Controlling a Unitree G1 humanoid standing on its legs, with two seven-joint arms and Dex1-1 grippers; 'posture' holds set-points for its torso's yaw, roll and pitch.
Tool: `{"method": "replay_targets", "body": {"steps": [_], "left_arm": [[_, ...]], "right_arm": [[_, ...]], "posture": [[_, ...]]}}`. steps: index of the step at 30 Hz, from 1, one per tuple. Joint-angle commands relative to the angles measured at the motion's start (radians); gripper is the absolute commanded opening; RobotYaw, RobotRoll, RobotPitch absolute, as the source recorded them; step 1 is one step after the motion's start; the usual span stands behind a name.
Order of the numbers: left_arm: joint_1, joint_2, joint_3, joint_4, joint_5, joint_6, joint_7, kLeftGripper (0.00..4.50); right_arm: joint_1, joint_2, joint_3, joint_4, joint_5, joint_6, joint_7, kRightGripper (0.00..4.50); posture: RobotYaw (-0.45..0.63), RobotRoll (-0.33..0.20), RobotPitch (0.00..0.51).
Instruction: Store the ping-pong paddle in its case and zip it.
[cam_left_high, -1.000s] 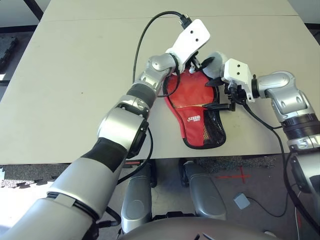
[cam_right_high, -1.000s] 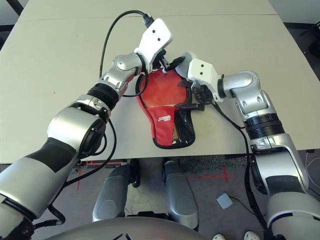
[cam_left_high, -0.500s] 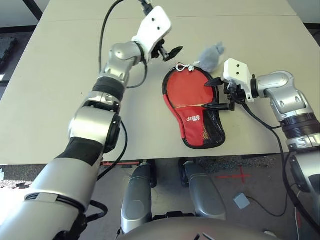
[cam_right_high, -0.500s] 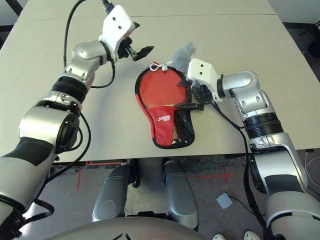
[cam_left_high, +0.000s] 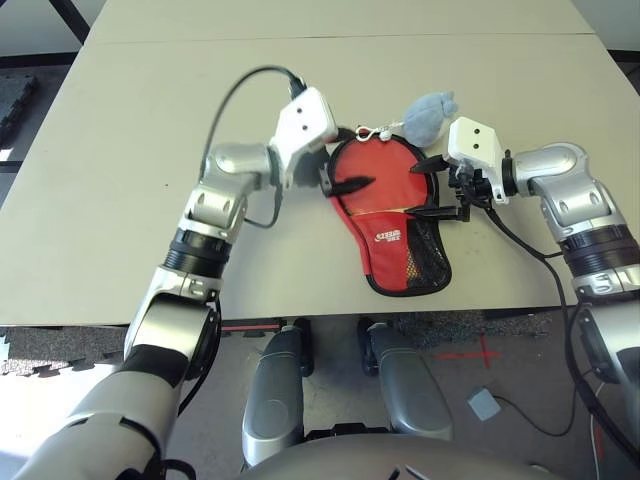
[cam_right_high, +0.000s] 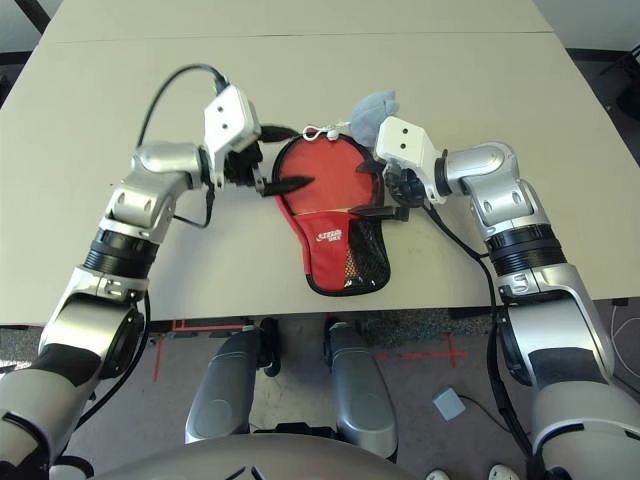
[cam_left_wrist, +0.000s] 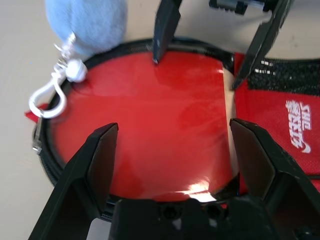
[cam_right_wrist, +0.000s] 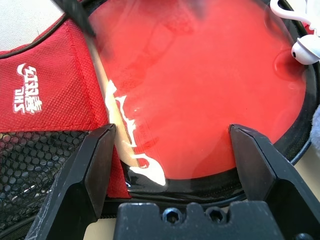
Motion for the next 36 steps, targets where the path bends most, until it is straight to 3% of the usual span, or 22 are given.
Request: {"method": "replay_targets", "body": {"steps": [1,9,17,27,36], "left_arm": [[0.011,-0.016,-0.030,0.047,0.035,-0.004,0.048,4.46],[0.024,-0.028,-0.059,0.103,0.056,-0.022,0.067,4.46],[0.035,-0.029,-0.071,0.105,0.055,-0.019,0.070,4.46],[0.054,-0.038,-0.080,0.079,0.052,-0.006,0.077,4.46],[0.075,-0.039,-0.081,0.042,0.048,0.014,0.088,4.46]], "right_arm": [[0.013,-0.005,0.023,0.046,-0.026,0.021,-0.003,4.50],[-0.073,-0.039,-0.032,-0.020,0.047,0.074,0.057,4.50],[-0.243,-0.010,-0.069,0.002,0.106,0.128,0.065,4.50],[-0.518,0.088,-0.136,0.497,0.040,-0.051,-0.231,4.50],[-0.578,0.094,-0.143,0.691,-0.019,-0.035,-0.307,4.50]], "posture": [[-0.04,0.000,0.264],[-0.06,0.000,0.265],[-0.06,0.000,0.267],[-0.05,0.000,0.272],[-0.03,0.000,0.275]]}}
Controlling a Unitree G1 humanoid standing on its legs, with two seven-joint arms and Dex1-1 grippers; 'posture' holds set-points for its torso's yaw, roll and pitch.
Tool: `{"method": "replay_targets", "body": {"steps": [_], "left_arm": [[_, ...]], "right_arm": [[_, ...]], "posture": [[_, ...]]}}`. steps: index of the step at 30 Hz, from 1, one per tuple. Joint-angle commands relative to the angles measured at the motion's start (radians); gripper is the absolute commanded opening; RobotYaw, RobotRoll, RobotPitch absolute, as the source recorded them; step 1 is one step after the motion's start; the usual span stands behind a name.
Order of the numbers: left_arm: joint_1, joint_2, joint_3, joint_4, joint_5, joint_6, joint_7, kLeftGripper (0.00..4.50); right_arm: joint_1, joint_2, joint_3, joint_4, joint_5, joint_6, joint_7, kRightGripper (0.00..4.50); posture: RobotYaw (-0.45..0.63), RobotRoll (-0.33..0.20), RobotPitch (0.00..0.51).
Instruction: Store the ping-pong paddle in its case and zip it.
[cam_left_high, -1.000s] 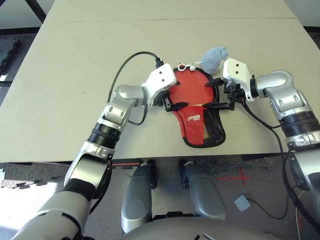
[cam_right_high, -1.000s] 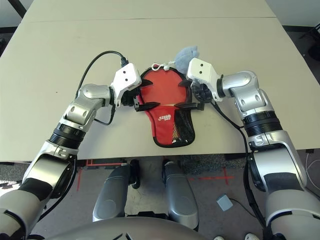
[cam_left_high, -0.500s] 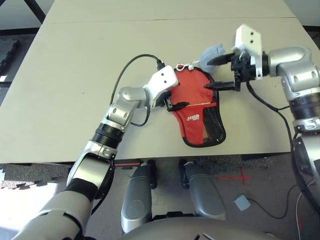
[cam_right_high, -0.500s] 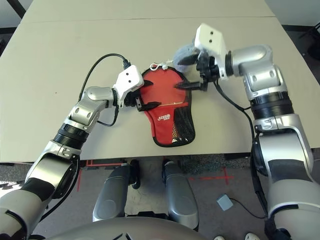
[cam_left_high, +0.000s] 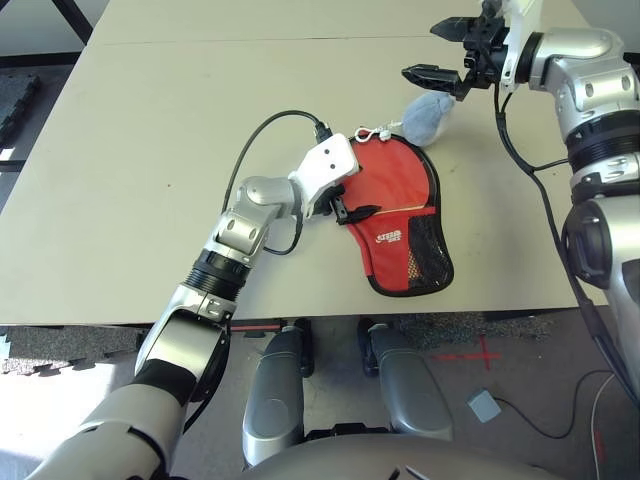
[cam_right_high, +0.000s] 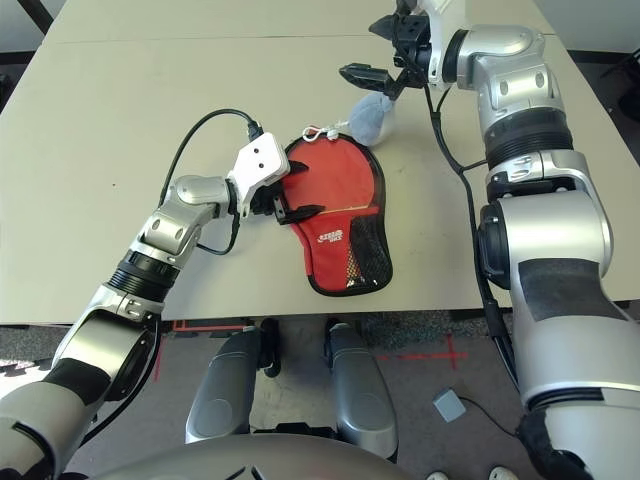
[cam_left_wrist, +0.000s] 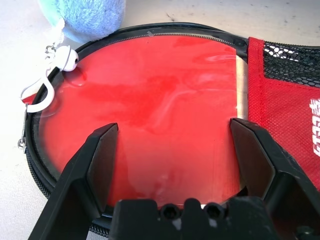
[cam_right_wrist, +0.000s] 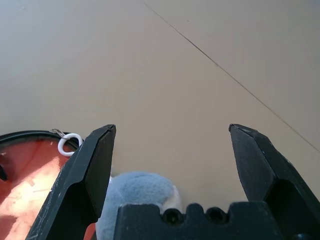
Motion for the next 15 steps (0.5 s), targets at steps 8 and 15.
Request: {"method": "replay_targets", "body": {"steps": [8,15], "left_arm": [[0.037,-0.007,-0.050,0.003,0.026,0.046,0.004,4.46],[0.032,-0.011,-0.051,-0.008,0.022,0.055,0.007,4.46]], "right_arm": [[0.015,0.019,0.006,0.079,-0.064,0.065,-0.016,4.50],[0.041,0.037,0.006,0.103,-0.084,0.136,-0.007,4.50]], "posture": [[-0.03,0.000,0.275],[-0.02,0.000,0.275]]}}
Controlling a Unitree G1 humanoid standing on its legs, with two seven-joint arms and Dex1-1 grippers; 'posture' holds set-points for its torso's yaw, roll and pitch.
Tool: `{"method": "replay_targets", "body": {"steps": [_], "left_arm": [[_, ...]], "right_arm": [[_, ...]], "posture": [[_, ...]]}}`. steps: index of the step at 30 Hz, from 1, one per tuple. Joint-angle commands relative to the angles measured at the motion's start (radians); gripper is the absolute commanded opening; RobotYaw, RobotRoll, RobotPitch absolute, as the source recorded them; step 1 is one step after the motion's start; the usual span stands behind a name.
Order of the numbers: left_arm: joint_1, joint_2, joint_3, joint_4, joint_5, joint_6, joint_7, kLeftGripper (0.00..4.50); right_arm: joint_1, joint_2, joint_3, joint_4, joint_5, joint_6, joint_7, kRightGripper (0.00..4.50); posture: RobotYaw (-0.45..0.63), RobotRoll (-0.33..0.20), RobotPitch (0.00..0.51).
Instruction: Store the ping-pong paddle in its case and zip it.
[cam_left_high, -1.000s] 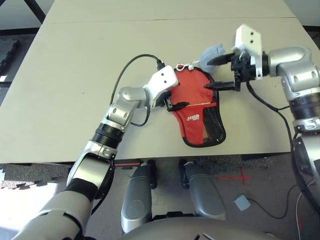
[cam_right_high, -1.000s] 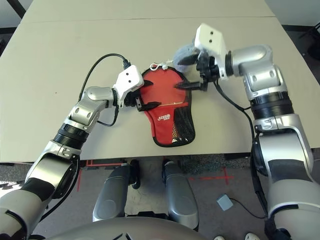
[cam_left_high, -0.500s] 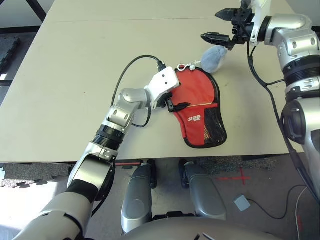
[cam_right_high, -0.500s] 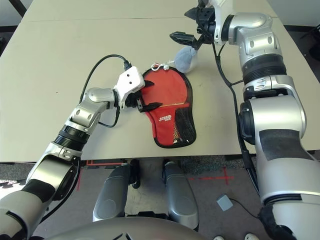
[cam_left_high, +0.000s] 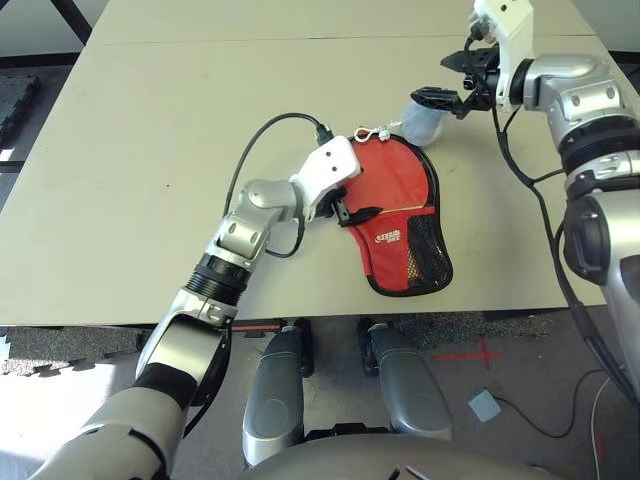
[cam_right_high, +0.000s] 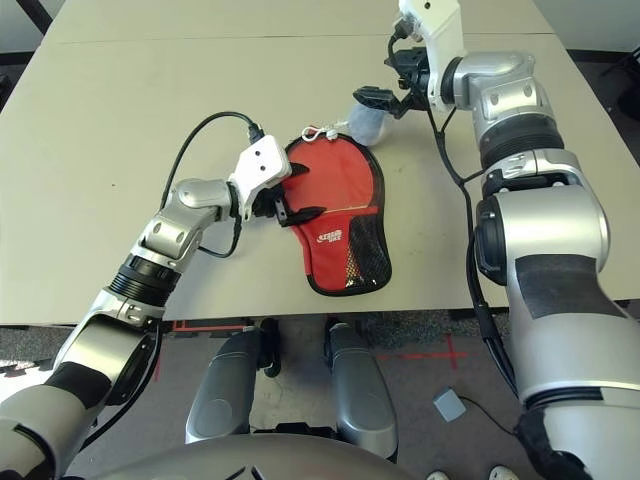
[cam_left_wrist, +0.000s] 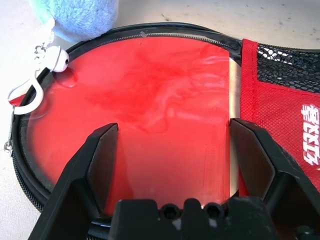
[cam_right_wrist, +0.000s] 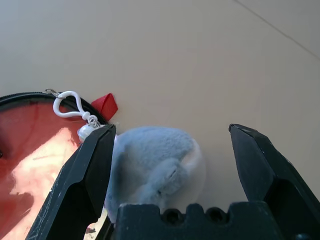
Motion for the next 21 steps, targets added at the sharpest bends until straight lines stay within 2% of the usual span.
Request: {"method": "replay_targets", "body": {"steps": [1,7,8,10,17,21], "left_arm": [[0.028,-0.002,-0.040,0.021,0.021,0.023,-0.001,4.46],[0.027,-0.002,-0.040,0.020,0.021,0.021,-0.001,4.46],[0.027,-0.002,-0.040,0.020,0.020,0.020,-0.001,4.49],[0.026,-0.005,-0.040,0.023,0.021,0.019,0.000,4.50],[0.027,-0.006,-0.043,0.026,0.023,0.019,0.001,4.50],[0.028,-0.007,-0.045,0.026,0.022,0.020,0.002,4.50]], "right_arm": [[0.025,0.002,0.006,0.022,-0.020,0.039,0.008,4.50],[0.044,0.012,0.007,0.028,-0.037,0.074,-0.002,4.50],[0.046,0.014,0.005,0.029,-0.037,0.078,-0.014,4.32],[0.048,0.015,0.001,0.032,-0.038,0.081,-0.035,3.86],[0.038,-0.031,0.005,0.031,-0.049,0.065,-0.045,1.35],[0.033,-0.075,0.017,0.032,-0.079,0.030,-0.058,0.25]], "posture": [[-0.02,0.000,0.275],[-0.02,0.000,0.273],[-0.02,0.000,0.273],[-0.02,0.000,0.270],[-0.01,0.000,0.263],[-0.01,0.000,0.263]]}}
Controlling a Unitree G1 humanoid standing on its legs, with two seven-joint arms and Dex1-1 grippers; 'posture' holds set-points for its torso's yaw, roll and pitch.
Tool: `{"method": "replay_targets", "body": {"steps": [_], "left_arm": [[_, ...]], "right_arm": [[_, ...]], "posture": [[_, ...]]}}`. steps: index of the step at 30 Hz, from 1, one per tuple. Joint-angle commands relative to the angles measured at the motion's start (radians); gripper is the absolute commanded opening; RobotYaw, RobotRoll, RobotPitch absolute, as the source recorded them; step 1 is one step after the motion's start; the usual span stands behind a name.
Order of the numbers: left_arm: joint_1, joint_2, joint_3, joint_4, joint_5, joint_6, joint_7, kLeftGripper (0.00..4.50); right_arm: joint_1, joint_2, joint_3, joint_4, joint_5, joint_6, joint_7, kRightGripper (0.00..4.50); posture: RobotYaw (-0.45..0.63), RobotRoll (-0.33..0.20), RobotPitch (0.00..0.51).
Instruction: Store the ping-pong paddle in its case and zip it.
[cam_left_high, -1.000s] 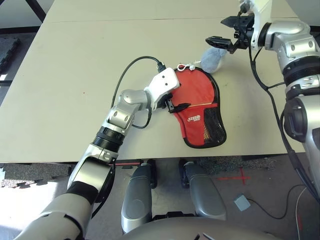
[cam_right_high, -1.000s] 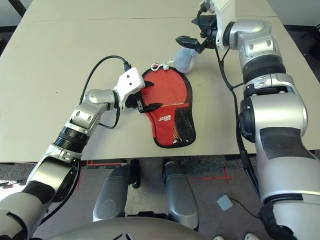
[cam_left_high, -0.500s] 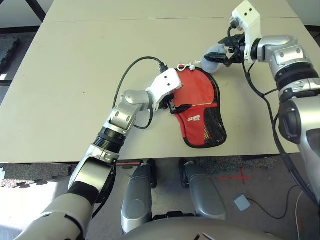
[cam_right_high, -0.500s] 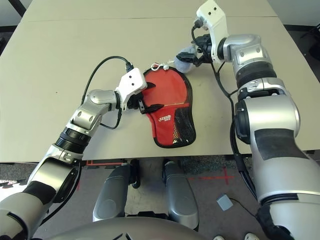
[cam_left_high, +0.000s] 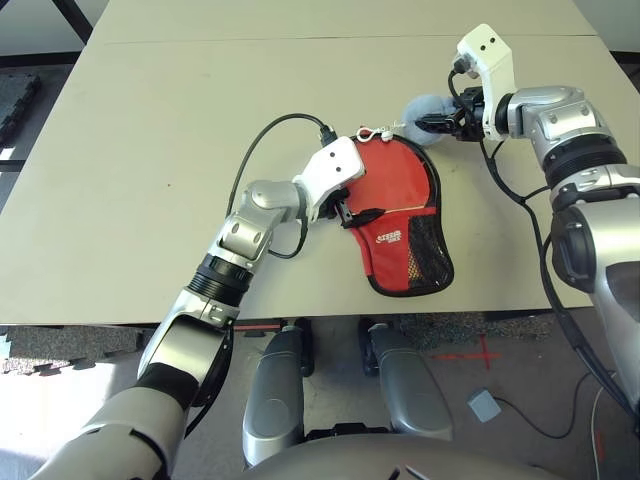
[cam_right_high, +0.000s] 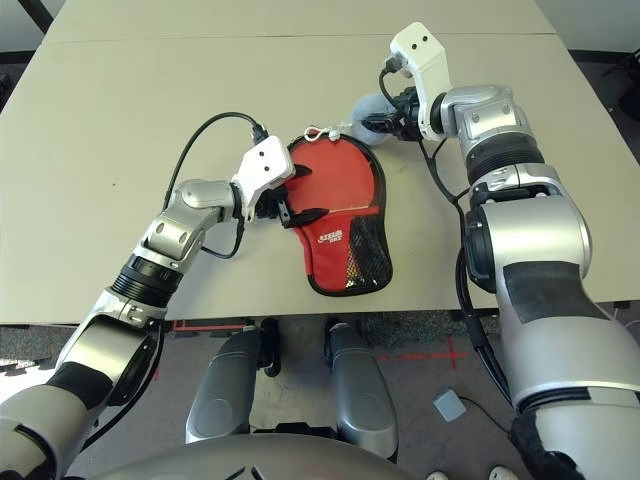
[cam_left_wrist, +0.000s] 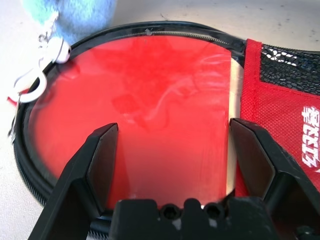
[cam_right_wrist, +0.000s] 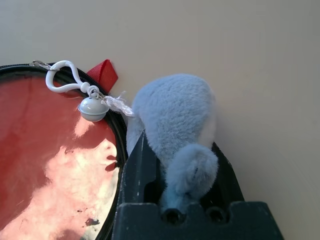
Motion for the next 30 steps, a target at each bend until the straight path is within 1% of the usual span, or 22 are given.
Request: {"method": "replay_targets", "body": {"steps": [1,6,12,18,21,25,27,30], "left_arm": [[0.028,0.006,-0.038,0.027,0.022,0.018,-0.007,4.50],[0.031,0.003,-0.046,0.027,0.019,0.017,-0.008,4.50],[0.019,0.003,-0.061,0.034,0.016,0.035,-0.030,4.50],[0.017,0.007,-0.069,0.063,0.027,0.054,-0.028,4.50],[0.023,0.007,-0.072,0.057,0.019,0.075,-0.036,4.50],[0.029,0.011,-0.085,0.053,0.018,0.081,-0.052,4.50],[0.027,0.007,-0.087,0.060,0.020,0.079,-0.050,4.50],[0.022,0.004,-0.088,0.069,0.021,0.076,-0.052,4.50]], "right_arm": [[0.002,-0.070,0.017,0.023,-0.047,-0.029,-0.030,0.14],[-0.001,-0.129,0.027,0.036,-0.083,-0.060,-0.056,0.12],[0.004,-0.126,0.024,0.032,-0.076,-0.057,-0.025,0.12],[0.009,-0.193,0.042,0.030,-0.107,-0.054,0.017,0.12],[0.014,-0.243,0.063,0.022,-0.132,-0.046,0.079,0.12],[0.026,-0.309,0.104,0.001,-0.164,-0.039,0.201,0.12],[0.039,-0.342,0.124,-0.017,-0.176,-0.037,0.283,0.12],[0.079,-0.395,0.151,-0.076,-0.175,-0.038,0.450,0.12]], "posture": [[-0.01,0.000,0.258],[-0.02,0.000,0.257],[-0.02,0.000,0.256],[-0.03,0.000,0.263],[-0.05,0.000,0.271],[-0.07,0.000,0.277],[-0.08,0.000,0.277],[-0.10,0.000,0.279]]}}
